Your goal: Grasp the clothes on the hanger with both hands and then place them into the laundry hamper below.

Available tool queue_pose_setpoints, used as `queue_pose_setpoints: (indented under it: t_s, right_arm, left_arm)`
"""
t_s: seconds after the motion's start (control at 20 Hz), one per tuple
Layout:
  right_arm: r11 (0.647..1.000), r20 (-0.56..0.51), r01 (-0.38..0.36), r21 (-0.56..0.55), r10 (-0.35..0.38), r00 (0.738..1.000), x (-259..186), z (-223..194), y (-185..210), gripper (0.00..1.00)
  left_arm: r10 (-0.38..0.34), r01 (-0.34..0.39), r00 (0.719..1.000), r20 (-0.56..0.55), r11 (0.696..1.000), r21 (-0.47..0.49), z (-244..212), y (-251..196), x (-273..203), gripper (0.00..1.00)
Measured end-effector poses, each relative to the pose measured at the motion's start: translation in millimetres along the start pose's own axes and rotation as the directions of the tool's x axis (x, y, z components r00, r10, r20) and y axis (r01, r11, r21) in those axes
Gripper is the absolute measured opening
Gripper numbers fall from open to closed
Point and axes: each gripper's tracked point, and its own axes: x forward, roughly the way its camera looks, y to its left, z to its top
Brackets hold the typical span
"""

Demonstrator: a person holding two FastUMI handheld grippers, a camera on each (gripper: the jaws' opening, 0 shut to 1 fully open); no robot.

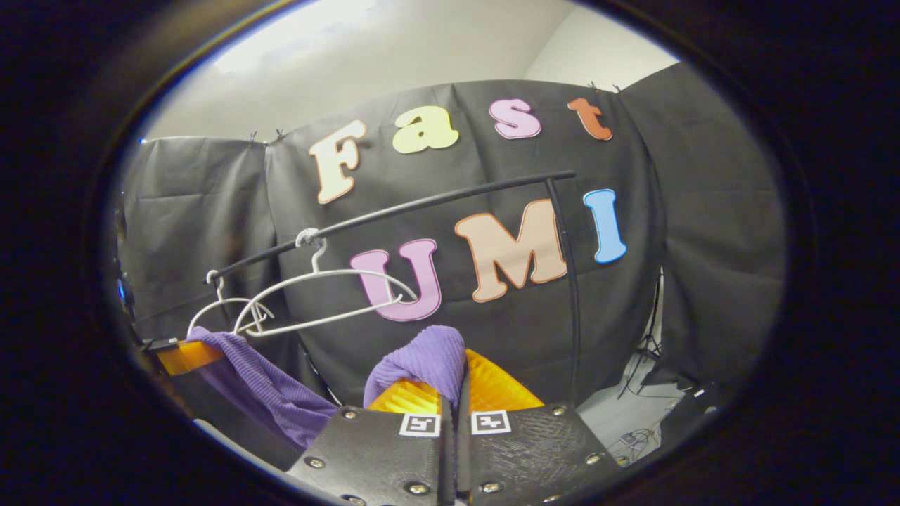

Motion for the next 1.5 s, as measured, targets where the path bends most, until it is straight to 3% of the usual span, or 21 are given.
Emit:
queue_pose_setpoints:
  t_s: [0.45,0.8,1.15,1.45,1.5]
  right_arm:
    - [0.999,0.013,0.013,0.04,-0.014,1.0,59,16,7,0.02]
    - [0.999,-0.041,0.003,0.038,-0.001,0.999,109,-6,17,0.02]
    - [0.999,-0.149,0.017,0.051,-0.009,0.989,155,-75,12,0.02]
    - [0.997,-0.278,0.039,0.074,-0.017,0.96,192,-160,4,0.02]
    - [0.996,-0.298,0.041,0.079,-0.016,0.955,197,-174,4,0.07]
  left_arm:
    - [-0.07,0.07,0.998,-0.005,0.997,-0.024,-3,-42,86,0.02]
    - [-0.083,0.083,0.996,-0.009,0.997,0.0,-27,-54,142,0.02]
    - [-0.05,0.054,0.993,-0.105,0.998,0.038,-100,-47,185,0.02]
    - [-0.015,0.033,0.971,-0.237,0.997,0.072,-177,-24,210,0.03]
    - [-0.007,0.024,0.968,-0.252,0.997,0.067,-190,-19,213,0.02]
